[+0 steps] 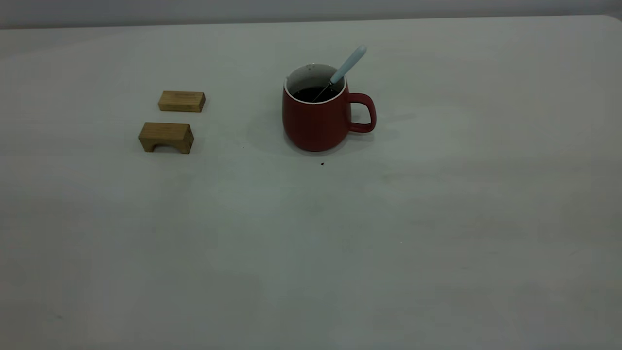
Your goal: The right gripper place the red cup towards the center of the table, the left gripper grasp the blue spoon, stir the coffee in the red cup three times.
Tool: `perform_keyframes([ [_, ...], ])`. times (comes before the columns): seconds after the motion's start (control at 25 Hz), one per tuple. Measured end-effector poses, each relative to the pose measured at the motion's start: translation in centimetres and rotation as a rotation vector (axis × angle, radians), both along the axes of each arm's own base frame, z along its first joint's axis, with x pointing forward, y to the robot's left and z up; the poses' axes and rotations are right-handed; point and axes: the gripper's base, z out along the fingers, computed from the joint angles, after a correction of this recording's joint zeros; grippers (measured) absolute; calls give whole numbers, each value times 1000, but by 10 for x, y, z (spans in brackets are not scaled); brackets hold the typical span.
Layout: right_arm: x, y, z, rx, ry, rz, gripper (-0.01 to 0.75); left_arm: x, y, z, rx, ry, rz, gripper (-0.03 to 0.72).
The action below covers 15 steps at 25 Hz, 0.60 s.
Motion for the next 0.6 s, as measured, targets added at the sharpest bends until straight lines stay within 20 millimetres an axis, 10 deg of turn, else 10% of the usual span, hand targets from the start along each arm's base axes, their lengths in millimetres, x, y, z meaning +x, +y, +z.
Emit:
perform_keyframes([
  [0.6,0,0,0,0,0,0,552,-47,2,-22,-43,-237,78,405],
])
